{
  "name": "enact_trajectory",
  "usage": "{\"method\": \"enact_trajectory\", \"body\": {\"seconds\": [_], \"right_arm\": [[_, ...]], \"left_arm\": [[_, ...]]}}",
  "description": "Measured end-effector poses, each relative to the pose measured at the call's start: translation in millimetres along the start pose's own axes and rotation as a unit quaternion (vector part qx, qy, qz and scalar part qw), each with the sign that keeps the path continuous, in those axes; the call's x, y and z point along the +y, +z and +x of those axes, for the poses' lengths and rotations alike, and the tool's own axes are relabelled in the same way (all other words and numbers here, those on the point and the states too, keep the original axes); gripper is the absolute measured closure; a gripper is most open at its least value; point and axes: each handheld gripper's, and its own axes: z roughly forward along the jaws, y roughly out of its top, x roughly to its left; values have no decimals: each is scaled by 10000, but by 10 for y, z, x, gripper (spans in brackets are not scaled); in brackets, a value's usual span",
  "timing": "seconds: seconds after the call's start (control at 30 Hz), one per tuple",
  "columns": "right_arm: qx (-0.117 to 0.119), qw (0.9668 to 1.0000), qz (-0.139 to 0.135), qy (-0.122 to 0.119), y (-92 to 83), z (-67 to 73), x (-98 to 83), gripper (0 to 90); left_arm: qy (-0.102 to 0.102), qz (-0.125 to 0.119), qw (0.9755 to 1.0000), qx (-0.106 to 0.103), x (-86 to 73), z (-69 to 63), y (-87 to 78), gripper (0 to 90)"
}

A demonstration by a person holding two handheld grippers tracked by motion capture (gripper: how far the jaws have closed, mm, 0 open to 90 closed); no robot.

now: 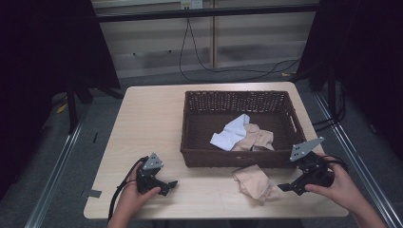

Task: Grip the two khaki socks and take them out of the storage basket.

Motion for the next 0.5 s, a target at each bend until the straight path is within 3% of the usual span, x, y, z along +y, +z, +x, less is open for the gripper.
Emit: {"method": "enact_trajectory", "body": {"seconds": [0.5], "right_arm": [[-8, 9999, 71, -110, 258, 18, -380, 75]], "left_arm": [[-16, 12, 10000, 13, -2, -3, -3, 0]]}}
